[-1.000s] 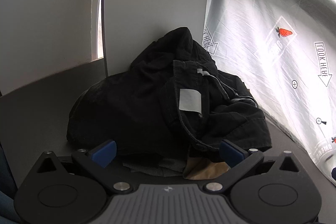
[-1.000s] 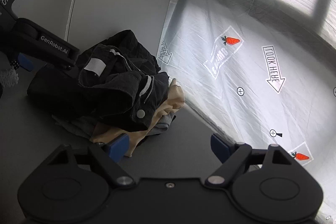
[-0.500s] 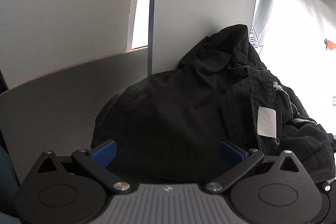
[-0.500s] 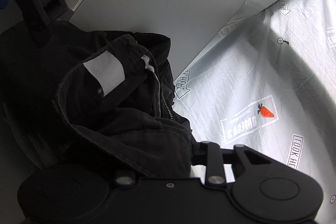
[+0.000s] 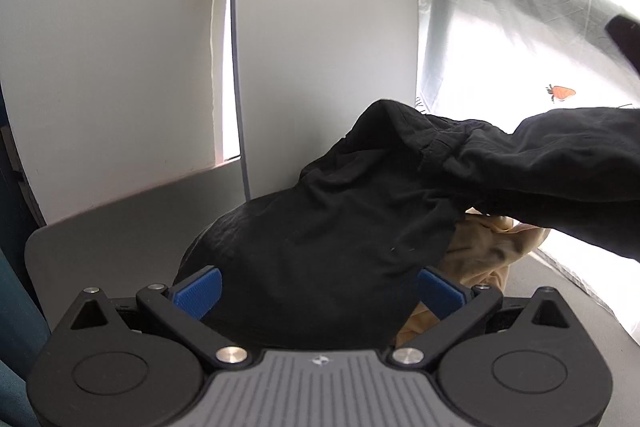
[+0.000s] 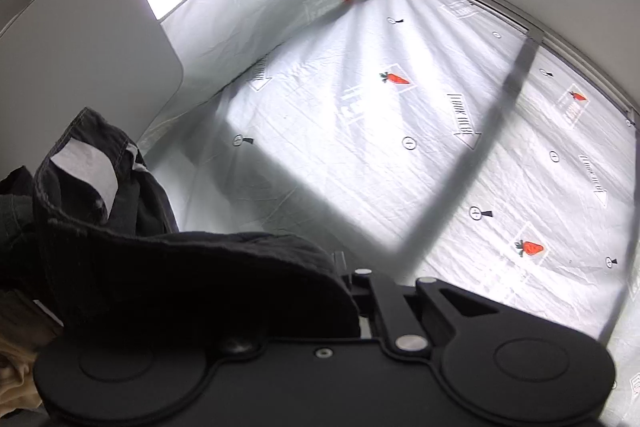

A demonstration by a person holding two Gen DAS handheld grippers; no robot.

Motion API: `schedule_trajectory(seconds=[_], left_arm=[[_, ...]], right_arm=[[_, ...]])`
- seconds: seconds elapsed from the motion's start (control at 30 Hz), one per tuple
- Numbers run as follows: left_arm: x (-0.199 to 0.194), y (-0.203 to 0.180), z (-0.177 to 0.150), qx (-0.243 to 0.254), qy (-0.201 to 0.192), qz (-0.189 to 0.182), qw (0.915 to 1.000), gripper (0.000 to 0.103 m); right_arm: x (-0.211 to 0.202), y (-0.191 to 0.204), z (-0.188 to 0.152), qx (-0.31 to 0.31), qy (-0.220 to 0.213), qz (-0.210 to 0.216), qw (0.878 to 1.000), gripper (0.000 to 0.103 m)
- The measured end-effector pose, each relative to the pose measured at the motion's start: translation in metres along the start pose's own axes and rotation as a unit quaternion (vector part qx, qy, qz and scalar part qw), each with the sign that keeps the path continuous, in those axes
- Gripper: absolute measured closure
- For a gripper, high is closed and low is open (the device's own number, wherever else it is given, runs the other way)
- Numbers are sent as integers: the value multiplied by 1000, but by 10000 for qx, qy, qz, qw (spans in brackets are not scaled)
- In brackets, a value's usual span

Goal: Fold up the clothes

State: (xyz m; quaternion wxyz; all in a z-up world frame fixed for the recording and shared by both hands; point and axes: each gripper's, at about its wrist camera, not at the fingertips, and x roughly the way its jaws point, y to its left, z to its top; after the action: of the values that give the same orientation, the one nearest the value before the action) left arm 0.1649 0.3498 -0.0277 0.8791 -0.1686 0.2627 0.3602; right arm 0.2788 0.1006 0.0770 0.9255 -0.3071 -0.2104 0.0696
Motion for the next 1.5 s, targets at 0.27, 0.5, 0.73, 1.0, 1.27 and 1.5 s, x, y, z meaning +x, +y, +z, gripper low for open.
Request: schedule_trajectory(seconds=[0.27,0.5,0.73,1.0,1.27,1.5], left_arm=[[-80,-89,-50,628,-203,-615,9959,0],[-126,-171,-155,1717,672,-1191,9756,0],[-155,-205,-219,1835,1230,-1462,9643,0],[-160,-234,-203,1958,941,-1643,9622,0],[-145,-235,-176,1564,843,-1824,9670,0],[-144,-241,-175,1642,817,-1969,9631,0]], right_arm=[[-78,-202,-86,-50,819,-2127,9737,55],[-184,-253,-303,-108,4742,-912,8756,37],[-290,-256,-386,178,6057,-18,7955,41],[-263,-264,-417,3234,5909,301,7385,24],[-254,-238,-478,5588,5840,-432,5872,56],[-268,-267,-411,5056,5245,-586,6825,101]])
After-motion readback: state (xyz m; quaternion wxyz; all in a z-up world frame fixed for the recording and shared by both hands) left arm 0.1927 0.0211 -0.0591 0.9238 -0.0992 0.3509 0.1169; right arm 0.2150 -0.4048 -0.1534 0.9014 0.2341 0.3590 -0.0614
